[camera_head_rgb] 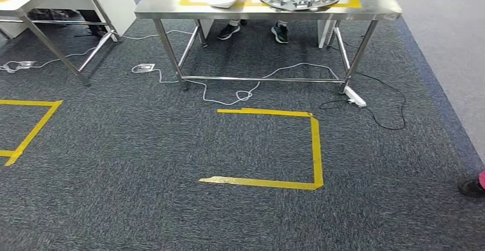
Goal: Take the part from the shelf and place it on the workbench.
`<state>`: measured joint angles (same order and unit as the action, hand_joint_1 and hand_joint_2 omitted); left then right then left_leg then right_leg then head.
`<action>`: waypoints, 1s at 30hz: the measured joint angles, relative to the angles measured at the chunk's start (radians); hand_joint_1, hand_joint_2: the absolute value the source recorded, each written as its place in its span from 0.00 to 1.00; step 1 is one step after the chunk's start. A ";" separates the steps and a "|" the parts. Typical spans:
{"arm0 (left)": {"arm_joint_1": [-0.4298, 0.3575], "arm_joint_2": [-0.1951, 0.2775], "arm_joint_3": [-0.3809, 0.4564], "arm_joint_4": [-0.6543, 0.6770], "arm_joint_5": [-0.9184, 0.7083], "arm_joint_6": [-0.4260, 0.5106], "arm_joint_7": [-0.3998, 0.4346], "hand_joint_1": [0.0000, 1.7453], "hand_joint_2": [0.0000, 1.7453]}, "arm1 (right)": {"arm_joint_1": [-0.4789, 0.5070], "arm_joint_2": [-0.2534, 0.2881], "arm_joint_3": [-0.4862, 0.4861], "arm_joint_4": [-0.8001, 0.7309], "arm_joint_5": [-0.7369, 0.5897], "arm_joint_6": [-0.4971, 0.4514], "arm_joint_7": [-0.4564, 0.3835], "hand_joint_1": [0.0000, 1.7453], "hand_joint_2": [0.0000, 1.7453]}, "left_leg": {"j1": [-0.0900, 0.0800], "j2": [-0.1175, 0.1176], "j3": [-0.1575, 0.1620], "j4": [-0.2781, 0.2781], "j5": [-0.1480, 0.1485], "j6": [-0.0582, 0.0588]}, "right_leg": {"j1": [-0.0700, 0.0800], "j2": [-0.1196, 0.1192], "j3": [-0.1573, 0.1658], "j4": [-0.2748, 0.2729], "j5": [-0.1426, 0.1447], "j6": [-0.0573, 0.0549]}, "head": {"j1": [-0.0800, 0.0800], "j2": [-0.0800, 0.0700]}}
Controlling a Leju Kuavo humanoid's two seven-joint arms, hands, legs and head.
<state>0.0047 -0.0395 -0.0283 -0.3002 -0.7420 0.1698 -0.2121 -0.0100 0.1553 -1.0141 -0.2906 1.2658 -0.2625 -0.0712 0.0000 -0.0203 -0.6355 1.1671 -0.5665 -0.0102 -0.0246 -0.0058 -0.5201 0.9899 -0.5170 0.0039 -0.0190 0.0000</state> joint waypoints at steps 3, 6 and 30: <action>0.003 -0.001 -0.007 0.000 0.000 -0.002 0.002 0.00 0.00 | 0.002 0.000 0.000 0.001 0.000 0.000 0.002 0.00 0.00 | 0.010 0.012 -0.061 0.121 -0.027 -0.011 | 0.000 -0.035 0.003 0.000 -0.005 -0.001 | -0.001 0.000; 0.005 0.000 -0.010 0.000 -0.001 -0.003 0.003 0.00 0.00 | 0.000 0.000 0.000 0.002 0.000 0.000 0.002 0.00 0.00 | 0.011 0.050 0.017 -0.037 0.069 -0.010 | 0.000 -0.064 0.016 0.000 -0.015 0.008 | -0.001 0.000; 0.024 -0.013 -0.026 -0.027 0.003 -0.028 0.048 0.00 0.00 | 0.002 -0.007 0.004 0.006 0.027 -0.012 0.013 0.00 0.00 | -0.003 -0.027 0.013 -0.042 0.020 0.000 | 0.000 0.029 0.002 -0.008 0.005 -0.003 | -0.003 0.000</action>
<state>0.0289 -0.0522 -0.0545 -0.3270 -0.7393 0.1421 -0.1643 -0.0084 0.1478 -1.0105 -0.2850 1.2928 -0.2742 -0.0586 -0.0030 -0.0474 -0.6224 1.1256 -0.5464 -0.0098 -0.0244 0.0233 -0.5180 0.9819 -0.5123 0.0005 -0.0222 0.0000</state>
